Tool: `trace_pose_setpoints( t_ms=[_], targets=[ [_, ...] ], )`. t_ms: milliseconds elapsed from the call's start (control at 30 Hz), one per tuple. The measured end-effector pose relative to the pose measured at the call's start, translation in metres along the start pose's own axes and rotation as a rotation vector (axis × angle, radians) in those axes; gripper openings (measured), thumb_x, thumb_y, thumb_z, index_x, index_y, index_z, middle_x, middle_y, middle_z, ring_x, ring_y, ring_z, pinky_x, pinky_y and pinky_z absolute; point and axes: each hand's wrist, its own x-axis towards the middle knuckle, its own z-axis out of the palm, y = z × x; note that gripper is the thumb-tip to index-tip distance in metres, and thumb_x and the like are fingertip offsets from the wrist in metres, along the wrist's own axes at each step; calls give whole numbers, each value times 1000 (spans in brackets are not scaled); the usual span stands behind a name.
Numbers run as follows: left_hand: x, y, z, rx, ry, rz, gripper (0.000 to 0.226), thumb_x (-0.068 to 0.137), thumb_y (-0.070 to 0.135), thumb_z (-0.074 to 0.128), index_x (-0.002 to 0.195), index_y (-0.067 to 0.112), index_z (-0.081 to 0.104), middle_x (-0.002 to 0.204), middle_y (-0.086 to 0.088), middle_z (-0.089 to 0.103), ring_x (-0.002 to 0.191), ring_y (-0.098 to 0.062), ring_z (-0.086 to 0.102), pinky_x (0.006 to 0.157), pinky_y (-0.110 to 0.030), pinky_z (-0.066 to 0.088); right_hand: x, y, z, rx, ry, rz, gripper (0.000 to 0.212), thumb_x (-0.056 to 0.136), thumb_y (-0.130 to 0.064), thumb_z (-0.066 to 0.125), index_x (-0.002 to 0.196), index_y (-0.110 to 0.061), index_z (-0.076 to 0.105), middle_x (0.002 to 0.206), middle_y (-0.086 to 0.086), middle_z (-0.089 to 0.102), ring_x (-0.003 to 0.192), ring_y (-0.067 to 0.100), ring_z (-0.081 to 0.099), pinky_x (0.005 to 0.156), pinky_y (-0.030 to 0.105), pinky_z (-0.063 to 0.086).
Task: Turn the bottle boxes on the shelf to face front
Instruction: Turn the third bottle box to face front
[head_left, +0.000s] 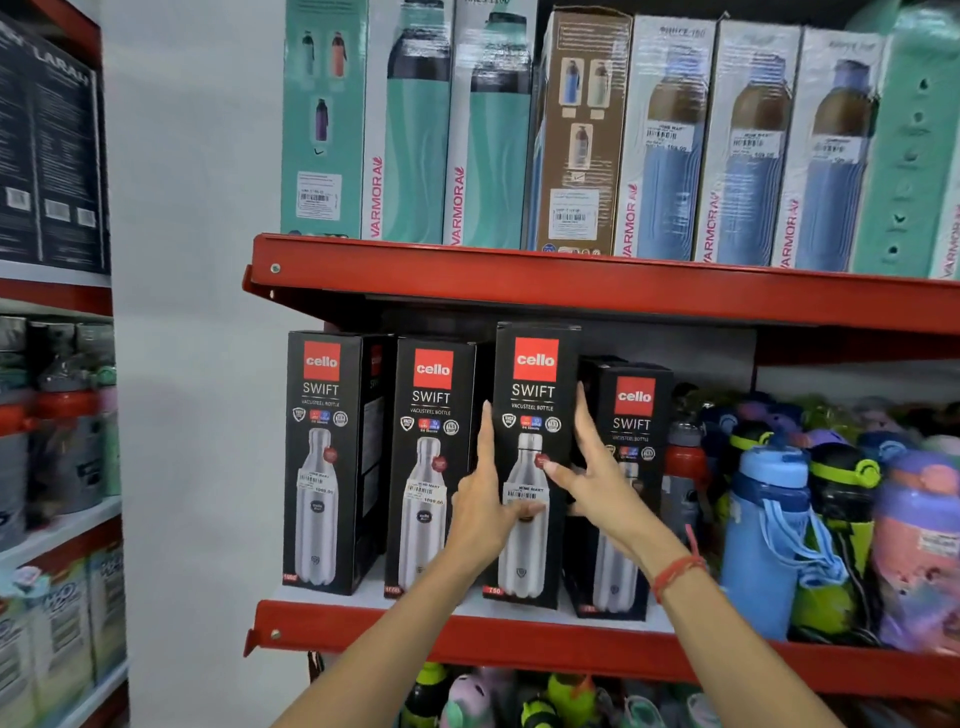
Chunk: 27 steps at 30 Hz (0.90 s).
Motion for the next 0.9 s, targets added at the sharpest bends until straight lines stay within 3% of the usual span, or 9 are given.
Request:
trace_pose_setpoints(
  t_ms=[133,300,533,633,733,833,900],
  targets=[
    [9,-11,16,40,18,-68,123,79,4,74,144,43,-22,109,-11,69,50,3,54,57,-7,42,13,19,11,-44,65,4,90,96,-7,53,145,-57,-2,129,-48,25,133,-4,26,118,44,23],
    [16,-26,28,132,13,-114,124,82,0,68,132,51,-33,124,-13,59,84,-18,65,88,-36,53,17,42,18,-54,109,22,90,96,-7,52,142,-60,-5,143,-31,21,136,0,25,118,42,23],
    [17,-31,31,152,8,-72,113,89,-3,56,134,49,-33,139,-17,48,88,-20,66,84,-34,55,17,54,19,-125,157,16,88,96,-4,53,146,-52,-2,147,-24,23,133,-2,25,108,24,23],
    [16,-32,27,174,-5,-100,112,90,-2,56,136,49,-33,137,-19,47,90,-28,66,83,-38,54,19,53,22,-209,268,16,89,91,-1,59,151,-42,8,146,-9,39,133,8,38,109,29,31],
    [15,-31,17,259,-26,-90,100,91,4,58,147,34,-20,131,-20,52,98,-34,63,82,-36,48,23,41,29,-355,426,30,82,87,3,61,152,-27,20,147,4,43,128,23,49,105,41,43],
    [14,-30,-10,389,-20,66,74,94,18,57,153,14,12,117,-19,65,105,-35,62,86,-39,49,24,17,48,-529,633,-126,67,88,2,57,148,-13,32,146,10,37,123,17,45,98,29,41],
    [10,-34,-39,432,34,187,53,96,25,53,145,11,37,111,-13,72,102,-33,65,86,-42,51,26,-2,70,-524,701,-283,56,88,1,56,140,-13,43,141,10,39,121,18,48,96,28,43]
  ],
)
